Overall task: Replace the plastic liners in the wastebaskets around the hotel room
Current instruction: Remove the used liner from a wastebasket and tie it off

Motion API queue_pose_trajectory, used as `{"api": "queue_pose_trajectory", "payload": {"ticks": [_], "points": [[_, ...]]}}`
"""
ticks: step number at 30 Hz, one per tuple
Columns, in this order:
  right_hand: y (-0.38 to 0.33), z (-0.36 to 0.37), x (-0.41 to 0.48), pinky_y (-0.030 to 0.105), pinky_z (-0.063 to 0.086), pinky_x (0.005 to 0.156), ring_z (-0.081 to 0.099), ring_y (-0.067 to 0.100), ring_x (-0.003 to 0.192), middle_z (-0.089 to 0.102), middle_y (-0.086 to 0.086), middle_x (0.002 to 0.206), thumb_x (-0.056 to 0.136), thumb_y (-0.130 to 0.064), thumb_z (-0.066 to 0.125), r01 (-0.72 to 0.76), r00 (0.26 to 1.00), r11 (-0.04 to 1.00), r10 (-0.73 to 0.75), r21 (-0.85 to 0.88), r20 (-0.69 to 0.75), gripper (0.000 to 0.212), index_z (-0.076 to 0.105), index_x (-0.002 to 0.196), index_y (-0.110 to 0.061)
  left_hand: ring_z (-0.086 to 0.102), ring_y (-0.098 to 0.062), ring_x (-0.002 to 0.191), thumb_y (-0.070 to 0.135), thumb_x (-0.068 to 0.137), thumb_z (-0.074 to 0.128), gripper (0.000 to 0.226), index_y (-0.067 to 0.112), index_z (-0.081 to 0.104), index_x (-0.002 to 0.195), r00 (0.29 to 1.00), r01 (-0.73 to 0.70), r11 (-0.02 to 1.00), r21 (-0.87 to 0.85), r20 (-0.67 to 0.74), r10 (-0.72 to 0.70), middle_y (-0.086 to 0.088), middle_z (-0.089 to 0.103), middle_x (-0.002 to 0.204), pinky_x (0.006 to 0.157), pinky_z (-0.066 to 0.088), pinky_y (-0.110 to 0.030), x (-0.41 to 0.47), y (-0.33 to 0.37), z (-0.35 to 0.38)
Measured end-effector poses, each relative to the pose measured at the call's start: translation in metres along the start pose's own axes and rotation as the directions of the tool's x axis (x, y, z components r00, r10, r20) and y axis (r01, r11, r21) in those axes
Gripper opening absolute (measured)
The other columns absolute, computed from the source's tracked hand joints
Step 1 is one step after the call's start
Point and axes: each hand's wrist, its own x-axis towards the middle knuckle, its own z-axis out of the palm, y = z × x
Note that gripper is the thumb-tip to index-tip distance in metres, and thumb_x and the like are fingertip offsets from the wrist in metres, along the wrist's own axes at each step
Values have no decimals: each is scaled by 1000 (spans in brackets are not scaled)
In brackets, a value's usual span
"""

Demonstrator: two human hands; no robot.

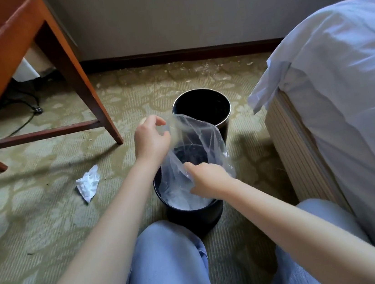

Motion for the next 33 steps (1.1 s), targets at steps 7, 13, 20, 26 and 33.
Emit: {"api": "queue_pose_trajectory", "payload": {"ticks": [7, 13, 20, 26, 33], "points": [[17, -53, 2, 24, 40, 68, 51, 6, 70, 54, -16, 72, 84, -23, 67, -26, 999, 942, 31, 336, -10, 5, 64, 84, -27, 55, -2, 79, 27, 70, 84, 60, 24, 56, 123, 777, 7, 996, -89, 628, 51, 20, 39, 137, 81, 45, -20, -17, -21, -5], [38, -68, 0, 33, 42, 72, 56, 25, 96, 54, -5, 90, 83, -21, 65, -2, 946, 995, 33, 97, -324, 19, 64, 102, -18, 56, -20, 73, 20, 76, 73, 22, 16, 54, 66, 866, -155, 970, 185, 497, 44, 2, 57, 74, 59, 40, -25, -13, -38, 6], [33, -50, 25, 52, 20, 116, 15, 31, 146, 16, 10, 158, 67, -53, 82, -173, 964, 977, 142, -123, -226, 127, -6, 154, -27, 57, -17, 85, 35, 77, 76, 65, 18, 41, 129, 940, 1, 990, 141, 338, -49, 0, 57, 91, 69, 45, -29, -10, -49, -5], [30, -50, 45, 40, 50, 84, 60, 31, 107, 66, 6, 112, 75, -28, 78, -176, 963, 962, 212, 207, -165, 94, 23, 151, -20, -1, -26, 148, 51, 58, 85, 143, 23, -22, 148, 872, 239, 950, 201, 386, -301, -5, -14, 160, 118, 13, -49, 7, -74, 6], [48, -46, 27, 24, 43, 74, 57, 13, 84, 62, -8, 81, 76, -14, 76, -57, 949, 929, 164, 365, -268, 23, 73, 98, -16, 57, -14, 117, 64, 34, 89, 112, 27, 49, 131, 783, 343, 930, -132, 588, -205, -1, 54, 131, 102, 46, -43, 20, -92, 56]]}}
